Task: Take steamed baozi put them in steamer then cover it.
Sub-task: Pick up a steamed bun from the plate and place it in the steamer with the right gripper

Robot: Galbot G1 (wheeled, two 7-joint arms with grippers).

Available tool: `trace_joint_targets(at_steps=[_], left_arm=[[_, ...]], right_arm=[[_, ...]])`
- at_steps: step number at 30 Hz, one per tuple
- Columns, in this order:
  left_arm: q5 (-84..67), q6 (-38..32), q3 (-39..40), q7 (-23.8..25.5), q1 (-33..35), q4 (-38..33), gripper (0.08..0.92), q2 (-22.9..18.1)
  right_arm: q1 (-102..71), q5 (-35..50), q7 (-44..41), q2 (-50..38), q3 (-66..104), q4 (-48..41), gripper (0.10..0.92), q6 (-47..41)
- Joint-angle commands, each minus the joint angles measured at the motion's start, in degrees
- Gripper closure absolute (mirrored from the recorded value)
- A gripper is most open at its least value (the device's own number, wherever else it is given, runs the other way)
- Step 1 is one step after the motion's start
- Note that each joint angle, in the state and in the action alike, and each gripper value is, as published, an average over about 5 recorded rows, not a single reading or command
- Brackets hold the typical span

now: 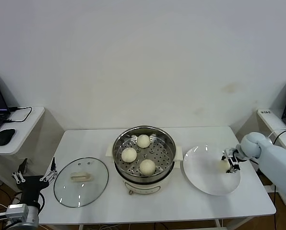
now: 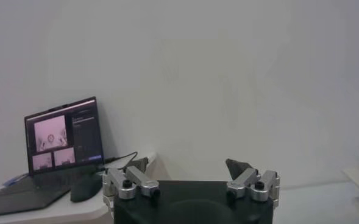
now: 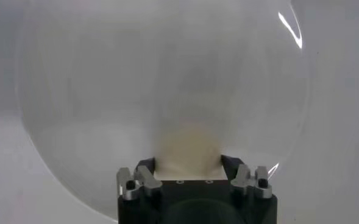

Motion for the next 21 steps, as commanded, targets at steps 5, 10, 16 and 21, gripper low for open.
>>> trace_joint_targets(at_steps=[5, 10, 16, 21], left_arm=[[0.0, 0.0, 0.0, 0.0, -0.1, -0.4, 0.177, 0.2], [-0.1, 0.0, 0.0, 0.0, -0.3, -0.5, 0.177, 0.6], [-0.3, 0.0, 0.2, 0.0, -0.5, -0.8, 0.177, 0.8], [-0.4, 0.0, 0.2, 0.1, -0.6, -1.0, 0.177, 0.9]], right_arm=[[5.7, 6.0, -1.7, -3.2, -4.5, 4.8, 0.439, -2.4], [15.8, 12.3, -2.6, -7.0, -13.3, 10.8, 0.440, -6.1], [31.0, 20.6, -2.8, -8.0, -23.1, 15.8, 0.440, -10.8], [41.6, 28.7, -1.9, -5.2, -28.7, 19.6, 0.435, -14.7]])
